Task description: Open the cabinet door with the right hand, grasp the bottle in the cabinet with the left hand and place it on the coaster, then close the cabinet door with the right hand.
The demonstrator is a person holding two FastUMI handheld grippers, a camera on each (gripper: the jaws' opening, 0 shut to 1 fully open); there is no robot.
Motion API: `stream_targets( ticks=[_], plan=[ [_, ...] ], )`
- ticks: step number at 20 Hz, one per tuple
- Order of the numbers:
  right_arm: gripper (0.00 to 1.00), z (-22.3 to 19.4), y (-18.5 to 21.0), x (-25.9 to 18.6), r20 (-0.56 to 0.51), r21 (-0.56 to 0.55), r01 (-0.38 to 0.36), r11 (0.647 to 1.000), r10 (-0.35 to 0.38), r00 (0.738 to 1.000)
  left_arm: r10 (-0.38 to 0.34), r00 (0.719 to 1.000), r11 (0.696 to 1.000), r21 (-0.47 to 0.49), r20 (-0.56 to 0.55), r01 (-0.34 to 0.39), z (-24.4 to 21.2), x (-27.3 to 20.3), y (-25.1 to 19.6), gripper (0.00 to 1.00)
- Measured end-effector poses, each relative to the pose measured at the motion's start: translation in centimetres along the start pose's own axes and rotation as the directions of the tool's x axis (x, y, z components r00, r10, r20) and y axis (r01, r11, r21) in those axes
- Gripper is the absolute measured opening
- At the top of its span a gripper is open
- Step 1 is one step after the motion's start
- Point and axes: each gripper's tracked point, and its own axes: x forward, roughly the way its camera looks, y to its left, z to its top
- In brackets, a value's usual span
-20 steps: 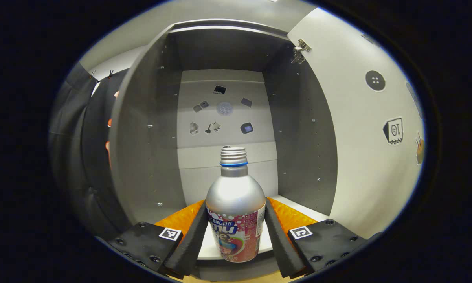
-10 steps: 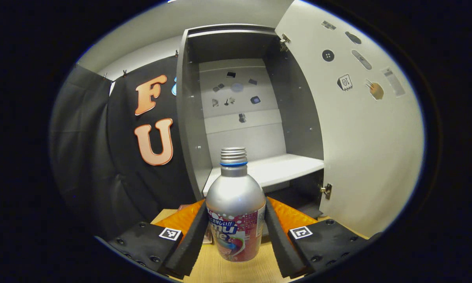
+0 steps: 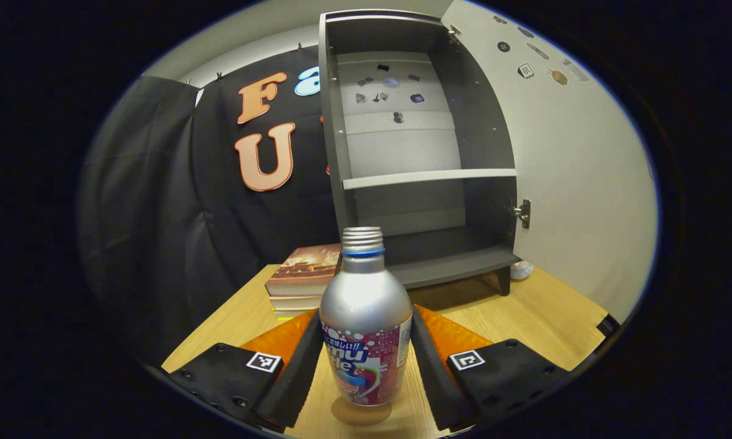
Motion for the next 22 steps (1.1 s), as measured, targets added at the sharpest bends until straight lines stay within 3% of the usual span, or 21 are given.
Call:
stream_targets(
  ticks=[9, 18, 22],
  plan=[
    [0.79, -2.8, 0.8, 2.0, -0.123, -0.050, -0.032, 0.998, 0.026, 0.992, 0.041, 0.997, 0.999, -0.022, -0.060, -0.042, -7.5, -0.2, 1.4, 0.86],
    [0.79, -1.9, 0.9, 3.5, -0.130, -0.039, -0.038, 0.999, 0.032, 0.991, 0.070, 0.994, 0.998, 0.004, -0.080, -0.070, -8.7, -2.0, 2.1, 0.87],
    [0.79, -1.8, 0.9, 3.9, -0.122, -0.032, -0.048, 0.998, 0.043, 0.992, 0.064, 0.995, 0.998, -0.002, -0.073, -0.064, -8.2, -2.4, 1.9, 0.95]
  ],
)
